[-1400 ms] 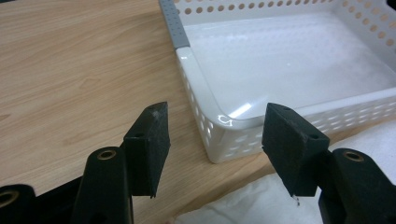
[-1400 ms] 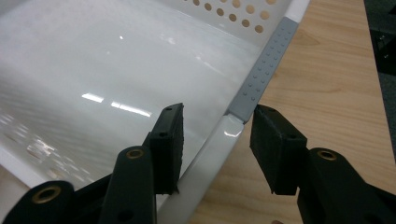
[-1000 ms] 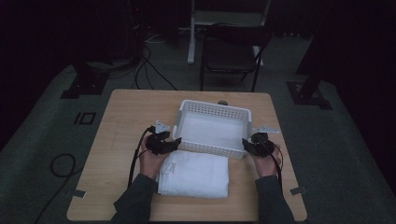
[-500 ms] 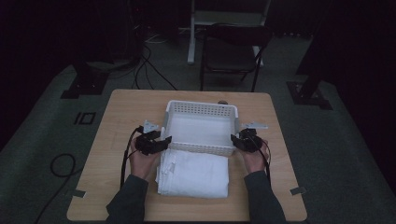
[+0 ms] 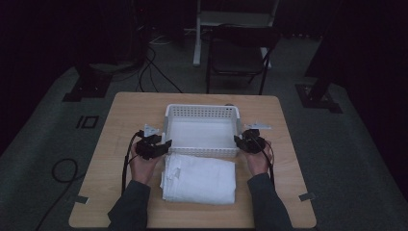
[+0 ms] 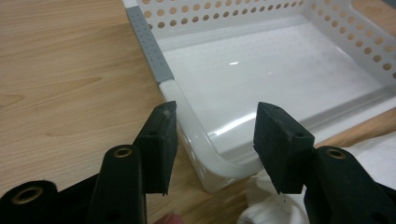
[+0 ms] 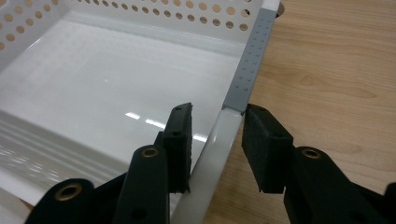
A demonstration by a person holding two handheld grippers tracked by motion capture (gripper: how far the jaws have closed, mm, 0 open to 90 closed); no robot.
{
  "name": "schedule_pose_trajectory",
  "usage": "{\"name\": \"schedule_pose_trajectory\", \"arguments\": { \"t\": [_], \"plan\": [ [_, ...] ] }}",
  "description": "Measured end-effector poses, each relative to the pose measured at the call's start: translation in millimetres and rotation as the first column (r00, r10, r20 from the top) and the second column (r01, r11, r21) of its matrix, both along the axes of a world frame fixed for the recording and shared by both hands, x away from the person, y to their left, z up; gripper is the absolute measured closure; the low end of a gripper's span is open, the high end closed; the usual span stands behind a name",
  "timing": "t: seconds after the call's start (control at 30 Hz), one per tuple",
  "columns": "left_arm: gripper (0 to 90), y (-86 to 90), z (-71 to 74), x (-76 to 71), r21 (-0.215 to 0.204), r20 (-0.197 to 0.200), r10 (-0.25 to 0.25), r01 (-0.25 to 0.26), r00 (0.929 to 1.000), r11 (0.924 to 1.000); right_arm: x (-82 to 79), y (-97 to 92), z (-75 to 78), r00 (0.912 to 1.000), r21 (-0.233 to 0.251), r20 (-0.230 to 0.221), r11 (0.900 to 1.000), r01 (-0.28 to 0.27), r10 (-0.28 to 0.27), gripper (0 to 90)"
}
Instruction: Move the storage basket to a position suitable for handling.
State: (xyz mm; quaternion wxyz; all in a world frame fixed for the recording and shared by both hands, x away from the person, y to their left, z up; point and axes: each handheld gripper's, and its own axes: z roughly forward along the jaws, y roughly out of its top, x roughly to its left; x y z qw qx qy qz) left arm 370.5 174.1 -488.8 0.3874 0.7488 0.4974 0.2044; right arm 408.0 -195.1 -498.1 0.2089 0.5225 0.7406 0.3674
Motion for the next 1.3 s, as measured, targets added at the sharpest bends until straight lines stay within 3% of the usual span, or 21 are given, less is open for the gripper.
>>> {"name": "schedule_pose_trajectory", "arguments": {
  "t": [0.33,0.63,0.77,0.93,1.13,1.3],
  "plan": [
    [60.7,7.2,-5.6,8.6,-0.008,-0.007,0.036,-0.036,0.9993,0.9993,7.7,4.6,0.3,1.0000,-0.003,-0.002,1.0000,0.004,-0.004,65.1],
    [61.9,10.7,-6.1,16.9,-0.035,-0.014,0.053,-0.054,0.9985,0.9979,16.7,7.2,0.5,1.0000,0.003,-0.005,1.0000,0.002,-0.002,65.2],
    [61.7,10.8,-5.7,17.4,-0.029,-0.014,0.050,-0.050,0.9987,0.9983,19.9,7.0,0.5,1.0000,0.007,-0.006,1.0000,0.002,-0.002,65.4],
    [57.1,9.9,-5.2,16.5,-0.026,0.010,0.040,-0.040,0.9991,0.9989,21.1,5.6,1.9,1.0000,0.003,-0.003,1.0000,-0.006,0.006,65.8],
    [48.8,13.9,4.1,9.0,-0.036,0.037,0.044,-0.043,0.9983,0.9984,9.1,-1.5,17.0,0.9985,0.014,0.053,0.9999,0.007,-0.008,58.6],
    [48.0,18.5,13.8,-5.7,-0.058,0.065,0.031,-0.028,0.9974,0.9979,-11.8,-5.6,28.8,0.9964,-0.009,0.069,0.9988,-0.049,0.049,51.5]
  ]
}}
